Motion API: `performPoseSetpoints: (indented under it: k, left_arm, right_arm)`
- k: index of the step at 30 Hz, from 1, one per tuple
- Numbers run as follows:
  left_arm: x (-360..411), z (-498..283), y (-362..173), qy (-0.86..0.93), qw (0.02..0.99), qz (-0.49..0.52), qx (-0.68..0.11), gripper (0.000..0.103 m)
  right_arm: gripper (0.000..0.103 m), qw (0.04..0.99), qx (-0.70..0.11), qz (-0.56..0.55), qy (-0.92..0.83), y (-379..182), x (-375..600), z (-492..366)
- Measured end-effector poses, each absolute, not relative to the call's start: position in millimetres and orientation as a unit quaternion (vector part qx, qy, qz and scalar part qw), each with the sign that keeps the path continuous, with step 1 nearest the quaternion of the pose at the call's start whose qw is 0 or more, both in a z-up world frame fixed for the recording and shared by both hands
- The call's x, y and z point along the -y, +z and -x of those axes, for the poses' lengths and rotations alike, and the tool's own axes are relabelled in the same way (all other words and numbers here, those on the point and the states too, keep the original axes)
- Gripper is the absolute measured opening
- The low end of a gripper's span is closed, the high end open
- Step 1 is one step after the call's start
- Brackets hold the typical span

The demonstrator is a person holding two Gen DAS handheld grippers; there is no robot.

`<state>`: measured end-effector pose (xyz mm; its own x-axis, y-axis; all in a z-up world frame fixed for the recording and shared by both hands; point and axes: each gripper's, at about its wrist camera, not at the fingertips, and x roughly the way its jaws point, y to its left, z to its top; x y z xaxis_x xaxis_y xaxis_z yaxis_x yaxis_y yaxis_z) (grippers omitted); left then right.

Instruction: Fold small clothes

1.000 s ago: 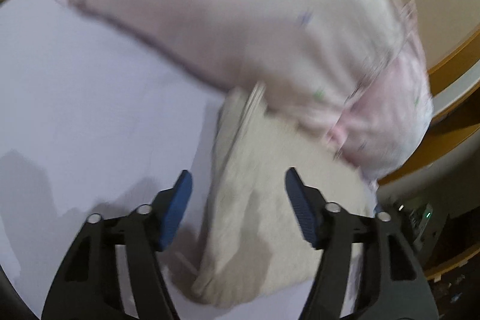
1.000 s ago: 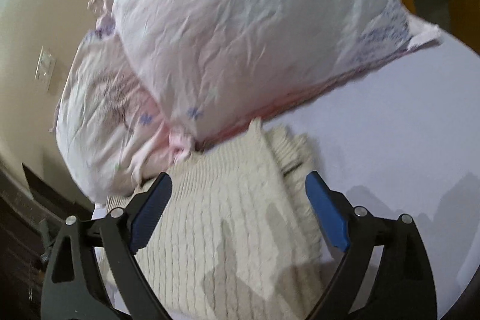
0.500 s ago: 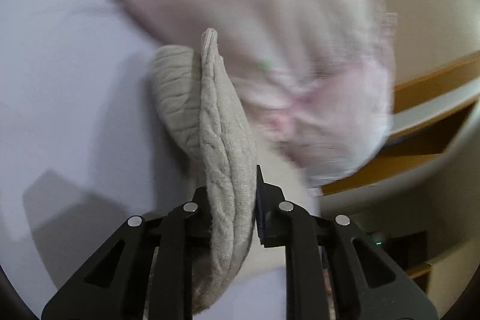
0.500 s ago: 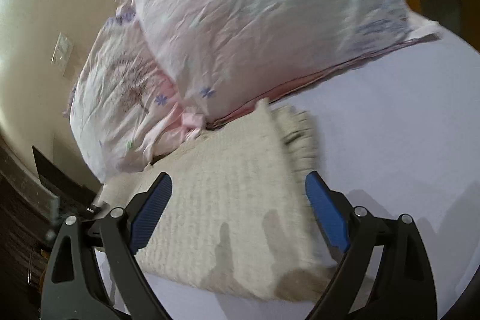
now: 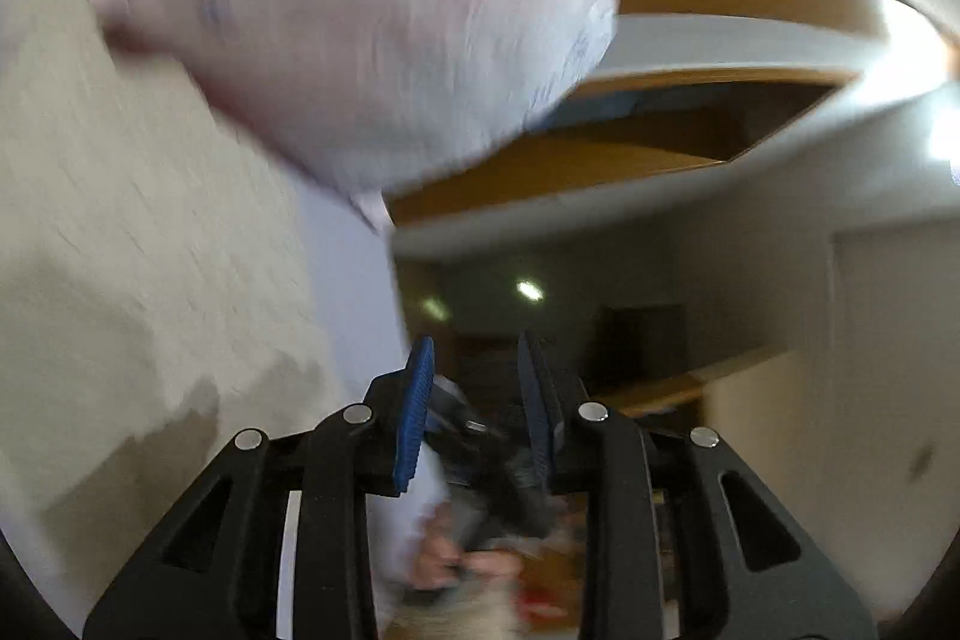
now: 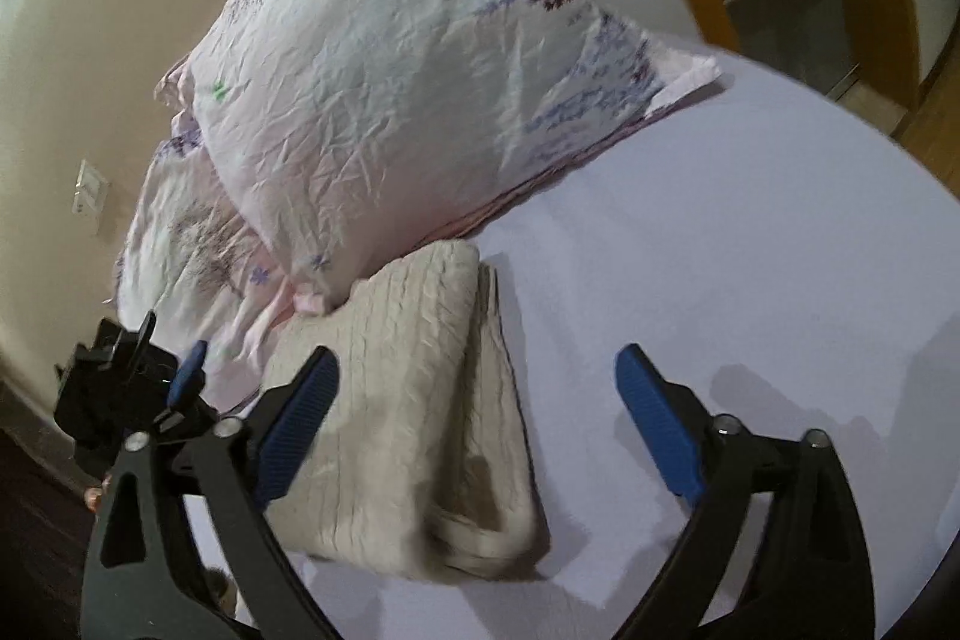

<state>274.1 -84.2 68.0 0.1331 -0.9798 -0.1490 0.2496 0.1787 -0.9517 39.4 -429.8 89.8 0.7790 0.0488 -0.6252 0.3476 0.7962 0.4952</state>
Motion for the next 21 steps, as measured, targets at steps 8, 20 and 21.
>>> performPoseSetpoints:
  k: [8, 20, 21]
  left_arm:
    - [2, -269, 45, -0.298, 0.763, 0.294, -0.493, 0.067]
    - [58, -269, 1, -0.309, 0.754, 0.272, -0.511, 0.059]
    - [55, -268, 0, -0.311, 0.751, 0.281, -0.511, 0.054]
  right_arm:
    - [0.098, 0.822, -0.445, -0.354, 0.019, 45, 422, -114]
    - [0.038, 0.815, -0.454, -0.357, 0.046, 12, 395, -134]
    - [0.037, 0.807, -0.448, -0.38, 0.059, 8, 394, -132]
